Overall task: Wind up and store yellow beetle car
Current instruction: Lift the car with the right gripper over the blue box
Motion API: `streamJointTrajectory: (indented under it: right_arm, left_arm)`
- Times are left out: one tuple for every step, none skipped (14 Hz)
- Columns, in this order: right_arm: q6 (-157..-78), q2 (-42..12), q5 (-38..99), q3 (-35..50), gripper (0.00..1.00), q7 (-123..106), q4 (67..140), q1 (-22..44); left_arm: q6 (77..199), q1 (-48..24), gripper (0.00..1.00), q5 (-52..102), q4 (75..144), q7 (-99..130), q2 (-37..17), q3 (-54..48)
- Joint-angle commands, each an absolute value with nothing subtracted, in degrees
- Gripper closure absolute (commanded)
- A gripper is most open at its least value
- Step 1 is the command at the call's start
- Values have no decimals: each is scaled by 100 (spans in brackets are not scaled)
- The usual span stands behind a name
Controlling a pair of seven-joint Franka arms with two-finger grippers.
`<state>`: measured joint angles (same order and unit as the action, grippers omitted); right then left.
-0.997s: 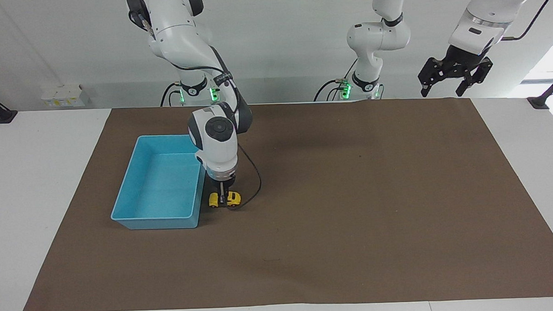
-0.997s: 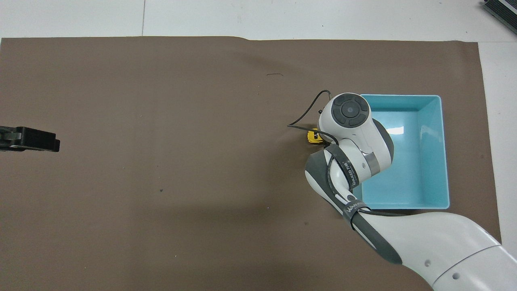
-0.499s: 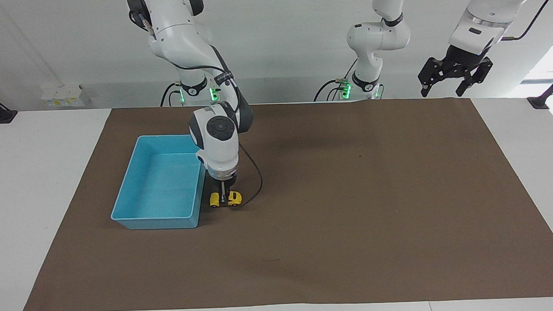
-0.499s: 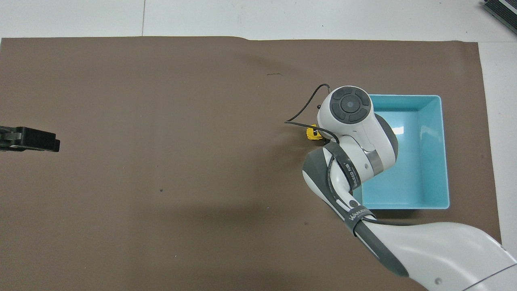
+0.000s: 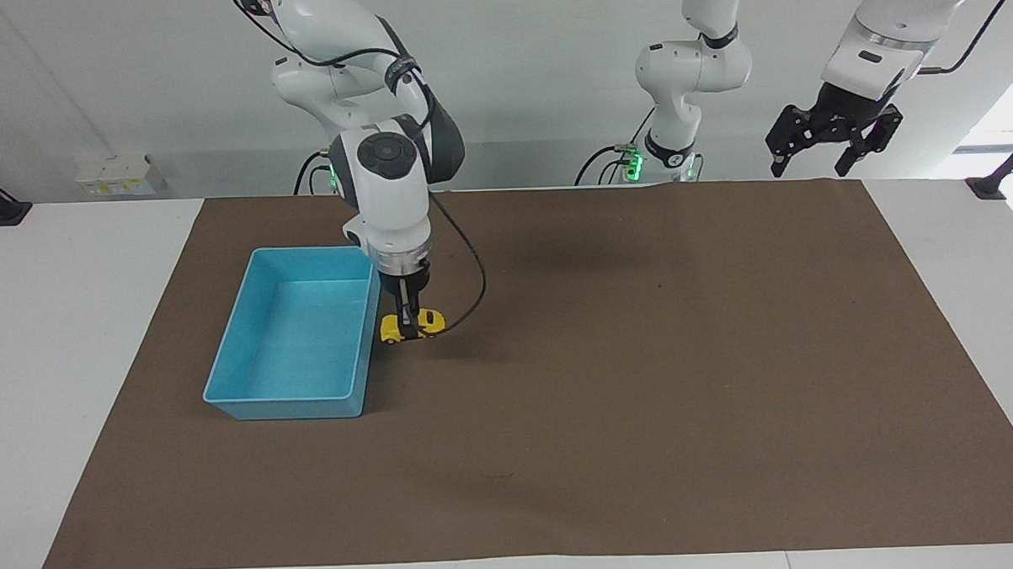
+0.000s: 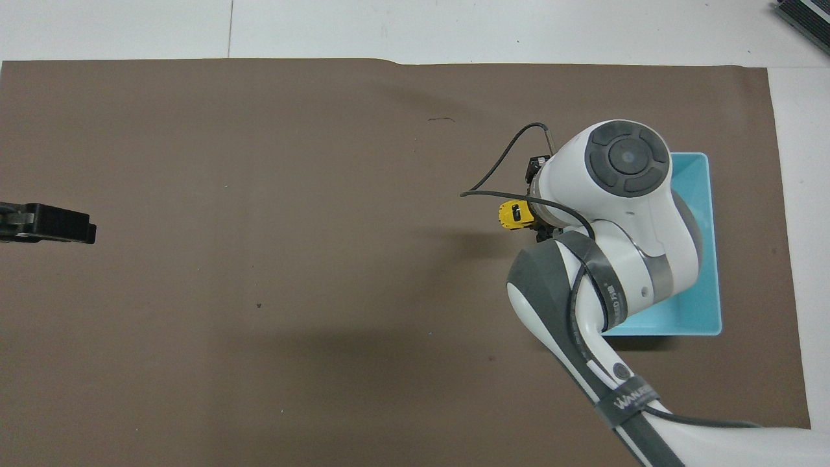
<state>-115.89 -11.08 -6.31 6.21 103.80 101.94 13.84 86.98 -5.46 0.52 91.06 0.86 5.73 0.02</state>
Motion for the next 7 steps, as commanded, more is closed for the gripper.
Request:
streamJointTrajectory:
  right_arm:
    - [-11409, -853, -483, 642, 100, 9653, 10257, 1170]
    - [-11356, -774, -475, 642, 100, 9381, 10266, 1108]
    - [-11286, -721, -396, 642, 100, 9082, 10257, 1055]
    - [-11233, -625, -248, 633, 100, 8592, 10266, 1002]
    - [-11137, -546, -220, 615, 100, 8082, 10274, 993]
    - [-11031, -510, -185, 615, 100, 7825, 10266, 941]
    - [-11013, -492, -158, 615, 100, 7735, 10266, 810]
  left_arm:
    - [8622, -448, 0, 9, 9114, 9, 615, -62]
    - [8622, -448, 0, 9, 9114, 9, 615, -62]
    - [8622, -448, 0, 9, 9114, 9, 615, -62]
    - [8622, -448, 0, 9, 9114, 9, 615, -62]
    - [8622, -448, 0, 9, 9114, 9, 615, -62]
    - [8622, -448, 0, 9, 9114, 9, 615, -62]
    - [8622, -448, 0, 9, 9114, 9, 615, -62]
